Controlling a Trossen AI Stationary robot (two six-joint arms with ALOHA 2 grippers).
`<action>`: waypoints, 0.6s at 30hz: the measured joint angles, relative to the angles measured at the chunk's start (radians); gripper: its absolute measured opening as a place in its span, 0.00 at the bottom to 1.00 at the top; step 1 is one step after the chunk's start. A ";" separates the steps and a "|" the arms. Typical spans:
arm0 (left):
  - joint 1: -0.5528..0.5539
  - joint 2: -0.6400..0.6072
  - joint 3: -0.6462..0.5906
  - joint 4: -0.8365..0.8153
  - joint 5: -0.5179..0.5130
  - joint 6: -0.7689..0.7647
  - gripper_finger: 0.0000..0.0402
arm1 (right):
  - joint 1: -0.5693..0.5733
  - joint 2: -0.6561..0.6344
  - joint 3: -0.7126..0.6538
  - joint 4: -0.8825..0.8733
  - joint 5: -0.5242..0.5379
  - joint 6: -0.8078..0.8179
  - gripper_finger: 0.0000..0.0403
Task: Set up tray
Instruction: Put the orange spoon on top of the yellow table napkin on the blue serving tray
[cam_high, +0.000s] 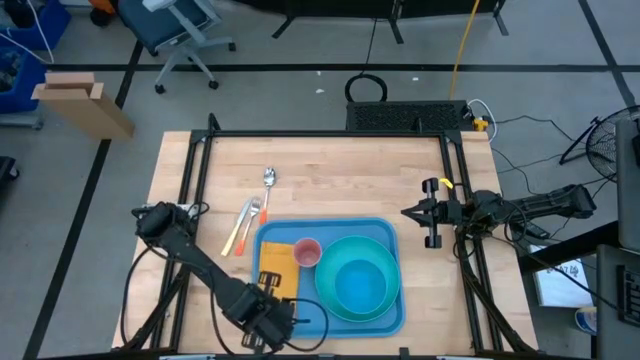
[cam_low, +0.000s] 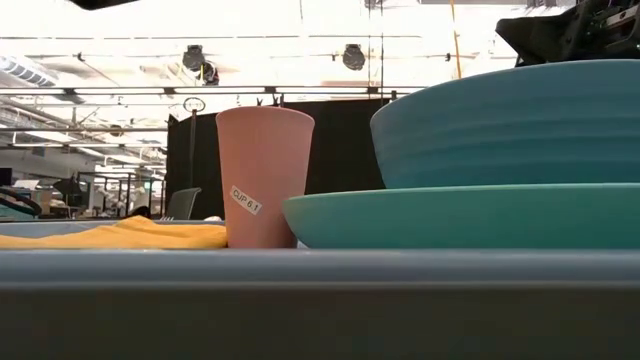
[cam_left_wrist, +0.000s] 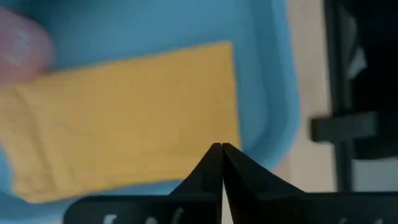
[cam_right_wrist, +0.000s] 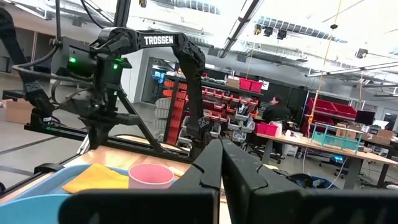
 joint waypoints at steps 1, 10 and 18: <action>-0.001 0.000 0.000 0.001 -0.020 0.010 0.02 | 0.000 0.000 0.000 0.000 0.000 0.000 0.00; 0.045 -0.006 -0.001 -0.132 -0.310 0.060 0.01 | 0.000 0.000 0.000 0.000 -0.001 0.017 0.00; 0.178 -0.173 -0.003 0.128 -0.341 0.454 0.01 | 0.000 0.000 0.000 0.000 -0.001 0.015 0.00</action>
